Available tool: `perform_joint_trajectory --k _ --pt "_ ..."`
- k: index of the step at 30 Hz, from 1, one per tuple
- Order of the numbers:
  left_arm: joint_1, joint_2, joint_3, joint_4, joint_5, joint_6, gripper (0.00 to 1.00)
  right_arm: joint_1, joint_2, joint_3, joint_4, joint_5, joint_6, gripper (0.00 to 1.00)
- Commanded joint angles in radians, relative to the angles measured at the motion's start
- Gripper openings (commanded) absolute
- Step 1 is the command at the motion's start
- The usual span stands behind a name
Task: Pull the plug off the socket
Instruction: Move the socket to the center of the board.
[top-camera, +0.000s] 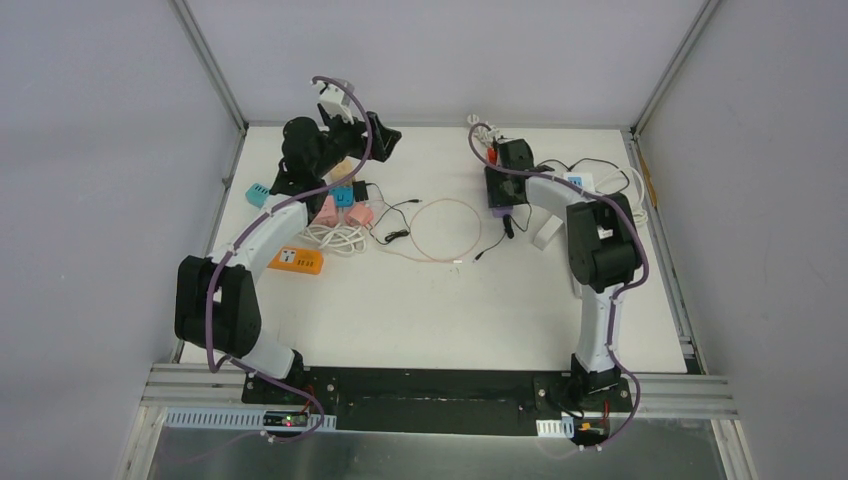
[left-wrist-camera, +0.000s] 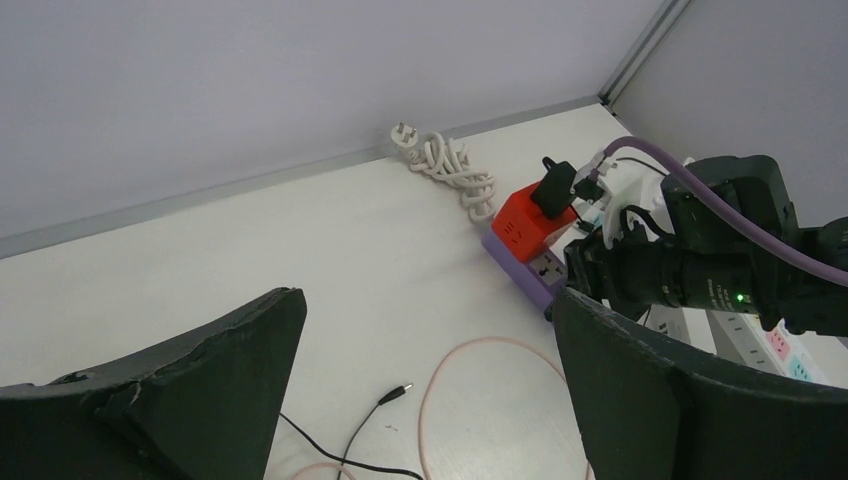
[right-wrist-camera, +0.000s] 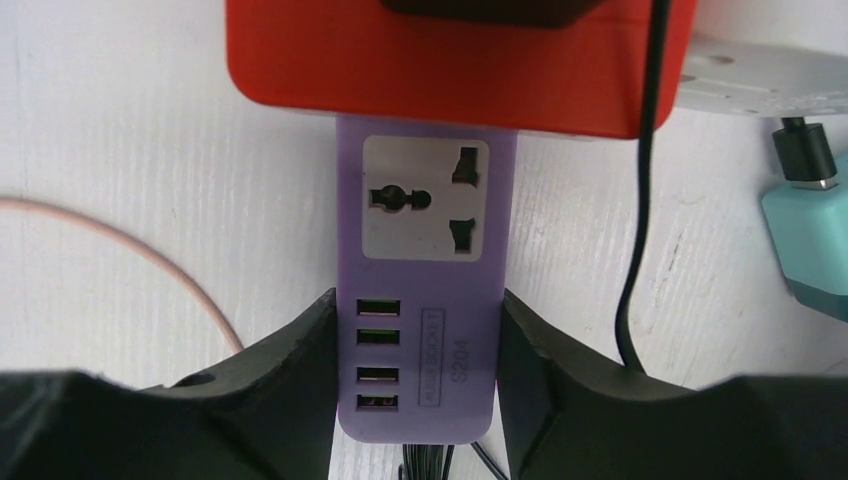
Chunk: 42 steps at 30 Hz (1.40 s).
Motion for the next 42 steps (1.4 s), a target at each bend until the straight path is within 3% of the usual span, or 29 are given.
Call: perform_joint_trajectory --k 1,6,17,19,30,33,37,39,41,42 --pt "0.002 -0.066 -0.014 0.030 -0.017 0.032 0.99 0.019 -0.123 -0.078 0.015 -0.099 -0.042 0.12" --pt "0.002 -0.074 -0.021 0.037 -0.018 0.032 0.99 0.028 -0.272 -0.190 0.046 -0.217 -0.088 0.00" --pt "0.002 -0.082 -0.032 0.058 -0.019 0.022 0.99 0.079 -0.531 -0.460 0.084 -0.319 -0.161 0.00" --pt "0.002 -0.081 -0.032 0.061 -0.018 0.019 0.99 0.096 -0.555 -0.492 0.066 -0.448 -0.216 0.00" --pt "0.002 -0.075 -0.031 0.076 -0.003 0.001 0.99 0.224 -0.577 -0.608 0.033 -0.495 -0.244 0.01" --pt "0.002 -0.079 -0.033 0.075 -0.006 0.004 0.99 0.261 -0.565 -0.602 -0.017 -0.529 -0.269 0.14" --pt "0.002 -0.076 -0.032 0.077 -0.006 0.004 0.99 0.281 -0.563 -0.584 -0.107 -0.582 -0.355 0.54" --pt "0.002 -0.073 -0.030 0.076 -0.004 0.001 0.99 0.282 -0.559 -0.573 -0.136 -0.609 -0.382 0.65" --pt "0.002 -0.072 -0.028 0.076 -0.002 -0.001 0.99 0.282 -0.551 -0.564 -0.165 -0.609 -0.382 0.65" --pt "0.002 -0.071 -0.028 0.077 -0.001 -0.002 0.99 0.282 -0.544 -0.558 -0.181 -0.625 -0.404 0.79"
